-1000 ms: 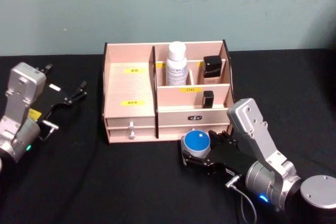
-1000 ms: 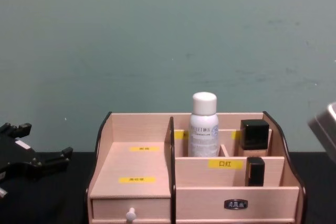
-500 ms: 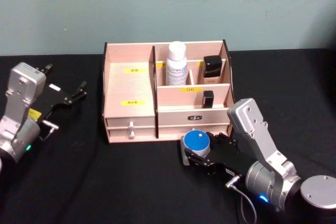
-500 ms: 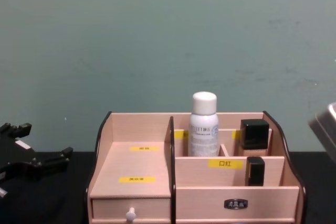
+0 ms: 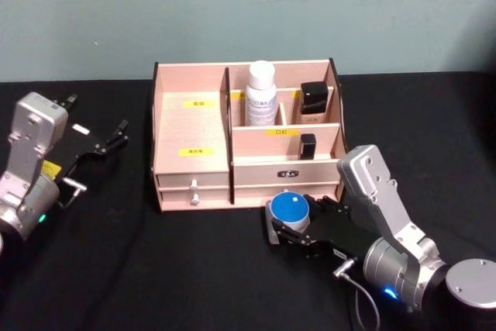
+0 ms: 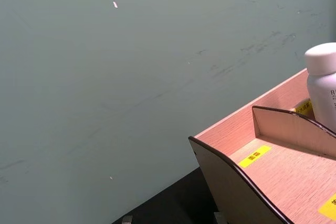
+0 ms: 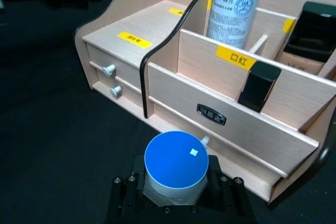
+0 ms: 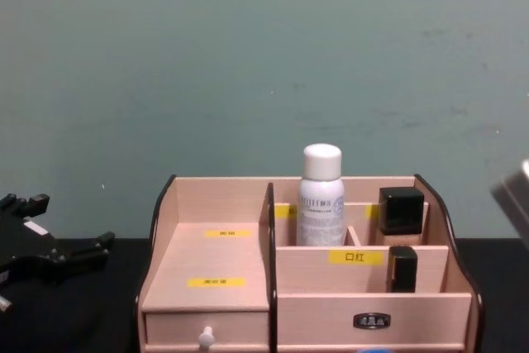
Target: Pick up the facial cleanser and watermelon frost from the table and place them into the tiered storage box.
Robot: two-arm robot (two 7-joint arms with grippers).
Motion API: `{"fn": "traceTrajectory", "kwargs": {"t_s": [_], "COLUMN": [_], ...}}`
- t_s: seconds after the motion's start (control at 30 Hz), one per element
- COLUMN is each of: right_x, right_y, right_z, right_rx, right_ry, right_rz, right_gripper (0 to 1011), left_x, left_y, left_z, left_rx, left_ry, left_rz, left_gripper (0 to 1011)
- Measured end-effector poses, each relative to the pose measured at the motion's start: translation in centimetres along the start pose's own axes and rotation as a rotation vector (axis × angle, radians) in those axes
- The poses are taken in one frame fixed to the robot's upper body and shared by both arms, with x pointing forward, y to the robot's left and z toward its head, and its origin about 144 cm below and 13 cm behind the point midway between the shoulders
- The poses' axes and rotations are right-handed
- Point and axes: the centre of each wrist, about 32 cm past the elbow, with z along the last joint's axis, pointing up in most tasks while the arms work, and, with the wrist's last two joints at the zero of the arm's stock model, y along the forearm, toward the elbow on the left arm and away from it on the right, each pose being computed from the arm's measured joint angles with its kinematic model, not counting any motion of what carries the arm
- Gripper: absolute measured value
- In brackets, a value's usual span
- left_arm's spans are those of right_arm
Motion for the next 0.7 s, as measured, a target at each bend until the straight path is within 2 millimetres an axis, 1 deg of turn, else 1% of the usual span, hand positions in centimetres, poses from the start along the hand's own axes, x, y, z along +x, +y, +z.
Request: {"fn": "traceTrajectory", "kwargs": {"t_s": [0.17, 0.37, 0.5, 0.57, 0.6, 0.7], "right_x": [0.2, 0.3, 0.2, 0.1, 0.0, -0.1], "right_y": [-0.3, -0.9, -1.2, -1.2, -1.1, -1.0], "right_z": [0.2, 1.1, 2.6, 3.2, 3.9, 4.7], "right_rx": [0.020, 0.047, 0.078, 0.090, 0.103, 0.117], "right_ry": [0.001, -0.018, -0.046, -0.053, -0.061, -0.072], "right_rz": [0.009, 0.027, 0.055, 0.065, 0.075, 0.087], "right_gripper": [712, 712, 712, 712, 712, 712], "left_x": [0.0, 0.0, 0.0, 0.0, 0.0, 0.0], "left_y": [0.0, 0.0, 0.0, 0.0, 0.0, 0.0], "left_z": [0.0, 0.0, 0.0, 0.0, 0.0, 0.0], "left_rx": [0.000, 0.000, 0.000, 0.000, 0.000, 0.000], "left_ry": [0.000, 0.000, 0.000, 0.000, 0.000, 0.000], "left_rz": [0.000, 0.000, 0.000, 0.000, 0.000, 0.000], "left_gripper": [1001, 1001, 1001, 1001, 1001, 1001]}}
